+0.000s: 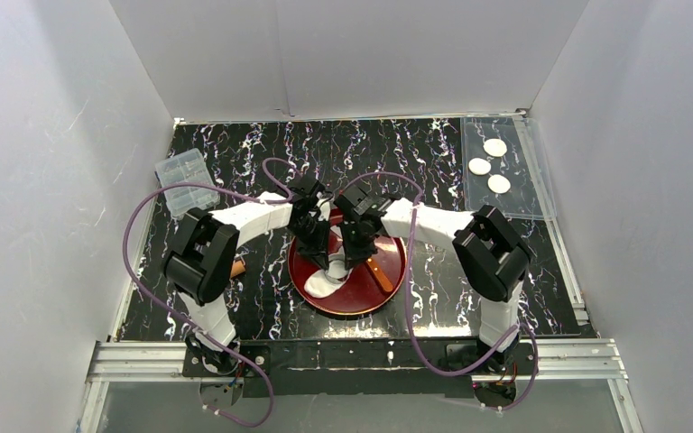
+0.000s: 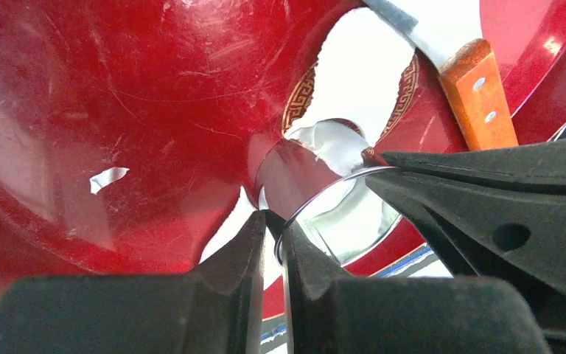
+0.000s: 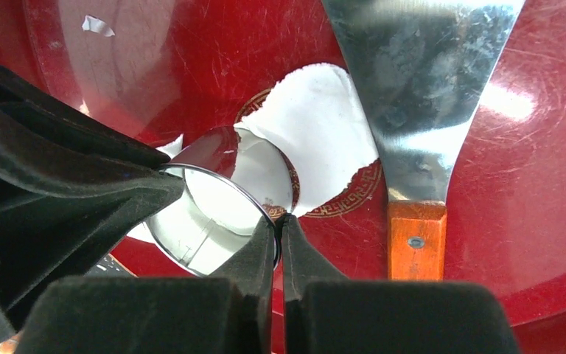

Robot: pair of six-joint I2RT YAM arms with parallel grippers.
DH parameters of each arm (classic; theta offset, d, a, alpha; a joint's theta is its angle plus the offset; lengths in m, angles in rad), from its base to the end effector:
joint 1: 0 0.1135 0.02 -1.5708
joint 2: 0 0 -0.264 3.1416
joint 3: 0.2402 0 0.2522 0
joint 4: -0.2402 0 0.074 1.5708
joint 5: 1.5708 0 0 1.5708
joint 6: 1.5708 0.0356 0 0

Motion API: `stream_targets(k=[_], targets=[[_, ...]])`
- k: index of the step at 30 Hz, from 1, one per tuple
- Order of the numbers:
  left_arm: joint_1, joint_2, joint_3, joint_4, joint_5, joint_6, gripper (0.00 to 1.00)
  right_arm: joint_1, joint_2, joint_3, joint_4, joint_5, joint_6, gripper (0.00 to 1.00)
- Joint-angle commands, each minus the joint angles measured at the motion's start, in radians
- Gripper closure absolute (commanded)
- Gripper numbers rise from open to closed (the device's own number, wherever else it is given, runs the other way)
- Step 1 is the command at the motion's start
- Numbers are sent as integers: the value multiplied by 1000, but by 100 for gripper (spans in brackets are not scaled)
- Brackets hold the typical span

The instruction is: Roll out the dumpling wrappers from the dough

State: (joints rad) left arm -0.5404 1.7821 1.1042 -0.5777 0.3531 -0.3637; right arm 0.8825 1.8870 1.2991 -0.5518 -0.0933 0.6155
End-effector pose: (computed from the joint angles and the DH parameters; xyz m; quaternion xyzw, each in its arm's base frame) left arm 0.2827 -0.1840 0.1626 0.1133 0.9660 -0.2235 0.0632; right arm 0.2420 0.2994 0.1790 -0.1398 0.9658 0.1788 0.1255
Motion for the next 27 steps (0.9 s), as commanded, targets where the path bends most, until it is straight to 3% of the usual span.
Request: stream_targets(k=[1,6,14,18,27], targets=[[19,142,-13,-66,-306,39,100,-4,103,82,-96,15,-26,99],[28,115,-25,-46,-298,52,100,-7,158,207,-148,51,-60,99],[-24,98,-63,-15,-206,47,100,-17,-25,-88,-97,87,-36,99],[-62,111,-63,-7,-162,21,100,-17,-54,-136,-79,86,-19,99],[14,122,-62,-25,-293,46,100,-14,120,168,-119,25,-41,99]])
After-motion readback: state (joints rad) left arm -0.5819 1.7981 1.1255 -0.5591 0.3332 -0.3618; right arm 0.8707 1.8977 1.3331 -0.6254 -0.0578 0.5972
